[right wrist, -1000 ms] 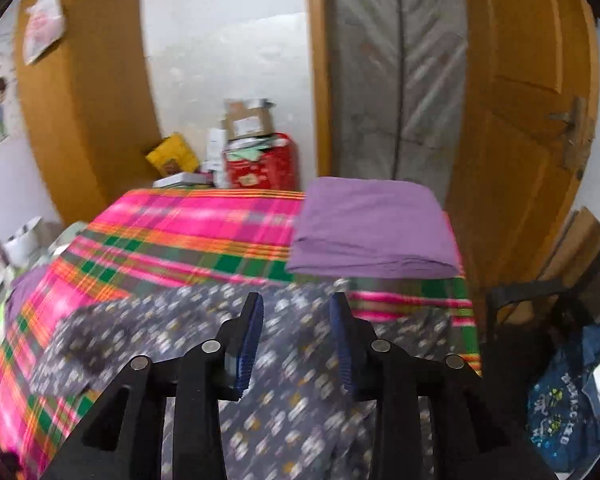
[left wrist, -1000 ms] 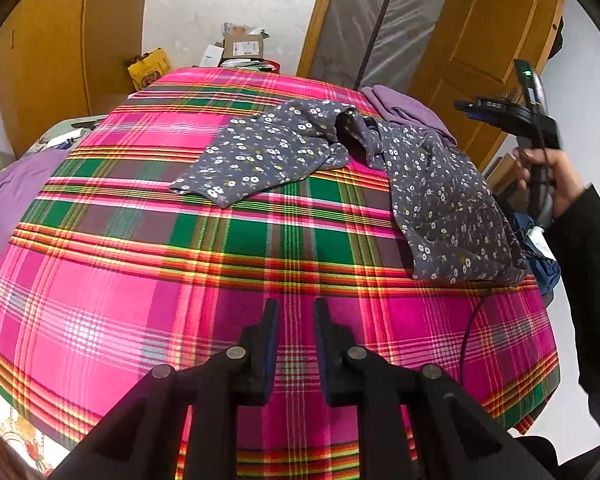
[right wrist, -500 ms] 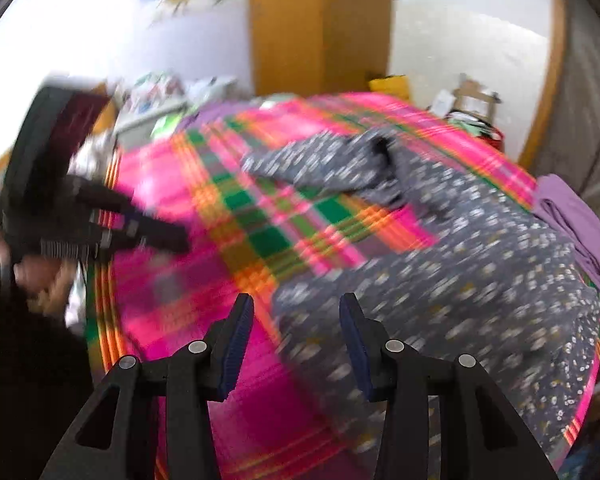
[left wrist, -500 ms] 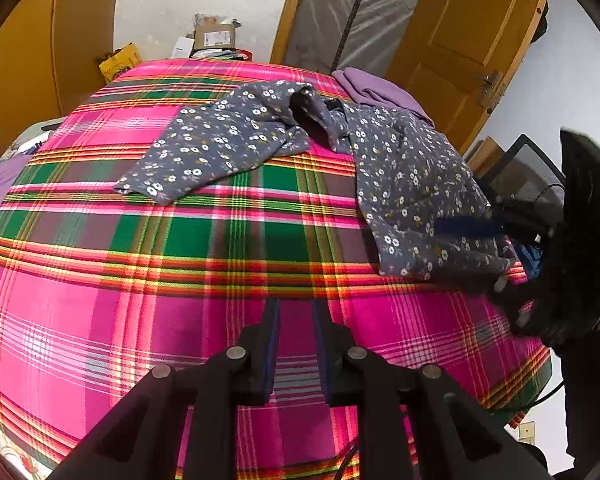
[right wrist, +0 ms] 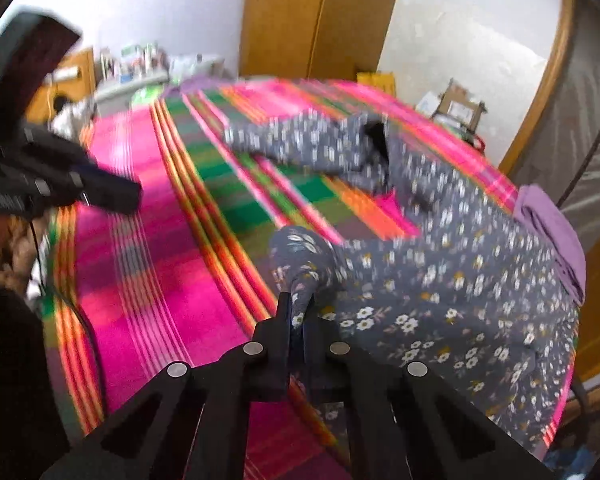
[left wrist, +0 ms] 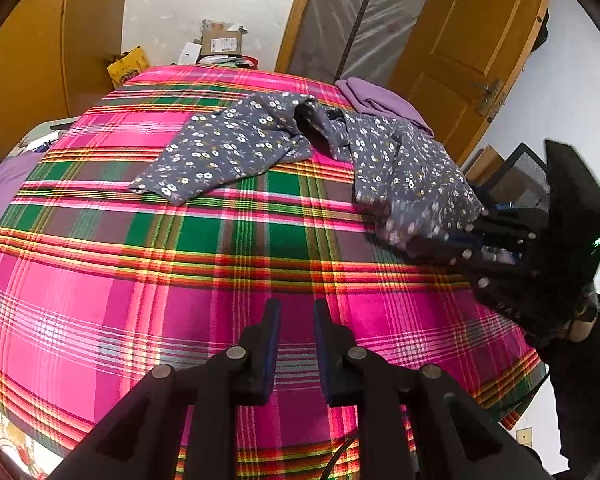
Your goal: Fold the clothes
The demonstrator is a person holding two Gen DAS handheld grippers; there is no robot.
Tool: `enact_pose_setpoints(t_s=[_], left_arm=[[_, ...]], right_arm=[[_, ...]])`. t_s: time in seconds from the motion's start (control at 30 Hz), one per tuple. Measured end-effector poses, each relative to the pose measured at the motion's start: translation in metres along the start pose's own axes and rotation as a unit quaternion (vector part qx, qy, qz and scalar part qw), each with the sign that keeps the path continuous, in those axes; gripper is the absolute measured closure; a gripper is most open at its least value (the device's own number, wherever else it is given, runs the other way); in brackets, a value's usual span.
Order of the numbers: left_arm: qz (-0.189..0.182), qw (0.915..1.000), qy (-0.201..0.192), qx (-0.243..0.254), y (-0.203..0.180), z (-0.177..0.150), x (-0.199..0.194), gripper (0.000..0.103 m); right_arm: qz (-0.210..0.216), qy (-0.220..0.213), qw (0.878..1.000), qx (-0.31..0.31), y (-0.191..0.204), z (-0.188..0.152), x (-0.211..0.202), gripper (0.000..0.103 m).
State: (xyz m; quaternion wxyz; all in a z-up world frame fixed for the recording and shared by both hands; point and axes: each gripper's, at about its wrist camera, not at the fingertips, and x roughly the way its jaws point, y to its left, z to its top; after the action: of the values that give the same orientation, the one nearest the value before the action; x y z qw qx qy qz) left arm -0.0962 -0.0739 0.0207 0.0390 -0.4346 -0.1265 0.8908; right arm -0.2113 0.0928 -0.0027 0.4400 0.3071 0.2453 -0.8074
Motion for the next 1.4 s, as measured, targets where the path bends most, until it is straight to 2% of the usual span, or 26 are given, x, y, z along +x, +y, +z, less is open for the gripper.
enact_pose_setpoints(t_s=[0.13, 0.27, 0.37, 0.47, 0.57, 0.6, 0.67, 0.7, 0.87, 0.93, 0.97, 1.1, 1.2, 1.4], left_arm=[[0.004, 0.9998, -0.014, -0.017, 0.011, 0.001, -0.011, 0.086], [0.015, 0.9986, -0.027, -0.043, 0.029, 0.002, -0.021, 0.086], [0.023, 0.9971, -0.032, -0.066, 0.044, 0.000, -0.026, 0.086], [0.026, 0.9956, -0.031, -0.084, 0.056, -0.003, -0.030, 0.086], [0.027, 0.9949, -0.031, -0.093, 0.062, -0.007, -0.031, 0.086], [0.025, 0.9949, -0.030, -0.093, 0.063, -0.008, -0.031, 0.086], [0.016, 0.9954, -0.026, -0.091, 0.061, -0.009, -0.029, 0.086], [0.009, 0.9957, -0.023, -0.089, 0.059, -0.010, -0.027, 0.086], [-0.044, 0.9947, -0.009, -0.092, 0.049, -0.009, -0.016, 0.086], [-0.068, 0.9931, 0.002, -0.096, 0.044, -0.011, -0.011, 0.085], [-0.077, 0.9923, 0.008, -0.097, 0.042, -0.011, -0.009, 0.082], [-0.095, 0.9909, 0.029, -0.090, 0.032, -0.013, 0.003, 0.080], [-0.101, 0.9895, 0.053, -0.088, 0.030, -0.016, 0.016, 0.080], [-0.109, 0.9873, 0.071, -0.092, 0.028, -0.015, 0.032, 0.076]], right_arm=[[0.028, -0.070, 0.997, 0.032, 0.002, 0.029, -0.026, 0.099], [0.071, -0.149, 0.986, 0.035, 0.018, 0.065, -0.063, 0.099], [0.119, -0.176, 0.977, 0.025, 0.037, 0.078, -0.076, 0.099], [0.160, -0.147, 0.976, 0.026, 0.052, 0.074, -0.063, 0.098], [0.178, -0.074, 0.981, 0.031, 0.060, 0.054, -0.035, 0.095], [0.174, -0.050, 0.983, 0.041, 0.058, 0.046, -0.026, 0.093], [0.171, -0.018, 0.983, 0.060, 0.051, 0.033, -0.018, 0.082], [0.163, -0.017, 0.984, 0.067, 0.046, 0.029, -0.021, 0.073], [0.109, -0.061, 0.988, 0.088, 0.014, 0.038, -0.047, 0.067], [0.077, -0.073, 0.991, 0.081, 0.001, 0.043, -0.050, 0.057], [0.063, -0.074, 0.992, 0.075, -0.008, 0.045, -0.050, 0.057], [0.012, -0.054, 0.996, 0.068, -0.052, 0.060, -0.025, 0.057], [-0.006, -0.033, 0.997, 0.067, -0.087, 0.068, -0.001, 0.057], [0.015, 0.021, 0.999, 0.031, -0.118, 0.083, 0.046, 0.057]])
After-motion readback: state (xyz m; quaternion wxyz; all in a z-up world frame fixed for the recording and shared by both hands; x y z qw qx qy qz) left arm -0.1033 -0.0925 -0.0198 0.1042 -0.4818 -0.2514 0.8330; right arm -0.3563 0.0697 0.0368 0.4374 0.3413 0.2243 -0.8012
